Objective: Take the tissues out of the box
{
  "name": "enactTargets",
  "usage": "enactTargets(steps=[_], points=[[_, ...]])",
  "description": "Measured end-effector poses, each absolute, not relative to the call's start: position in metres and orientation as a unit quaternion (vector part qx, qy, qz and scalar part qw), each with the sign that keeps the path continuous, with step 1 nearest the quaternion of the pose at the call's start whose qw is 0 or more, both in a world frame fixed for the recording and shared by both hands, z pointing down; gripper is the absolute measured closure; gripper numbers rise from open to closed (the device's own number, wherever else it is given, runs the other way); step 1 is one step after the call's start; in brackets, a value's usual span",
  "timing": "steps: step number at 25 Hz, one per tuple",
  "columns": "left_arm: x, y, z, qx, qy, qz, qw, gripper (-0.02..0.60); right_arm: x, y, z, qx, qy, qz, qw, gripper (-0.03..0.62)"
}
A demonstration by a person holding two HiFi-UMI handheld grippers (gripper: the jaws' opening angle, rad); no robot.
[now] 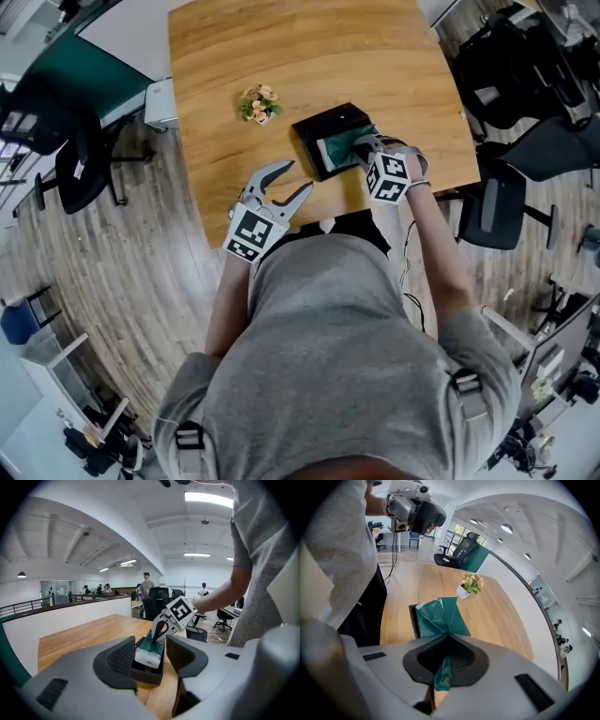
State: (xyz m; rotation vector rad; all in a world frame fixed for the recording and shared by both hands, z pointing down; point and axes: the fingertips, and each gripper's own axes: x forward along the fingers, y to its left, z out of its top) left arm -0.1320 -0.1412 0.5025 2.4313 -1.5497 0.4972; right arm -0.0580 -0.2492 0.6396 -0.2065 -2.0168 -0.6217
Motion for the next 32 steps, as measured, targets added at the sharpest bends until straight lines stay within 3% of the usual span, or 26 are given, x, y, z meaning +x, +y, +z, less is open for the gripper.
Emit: enactTargets(steps=[32], points=[[-0.119, -0.129, 0.491, 0.837, -0.512, 0.17, 0.09, 0.359, -0.051, -0.254, 0.583, -0.049, -0.846, -0.265, 0.459, 0.586]])
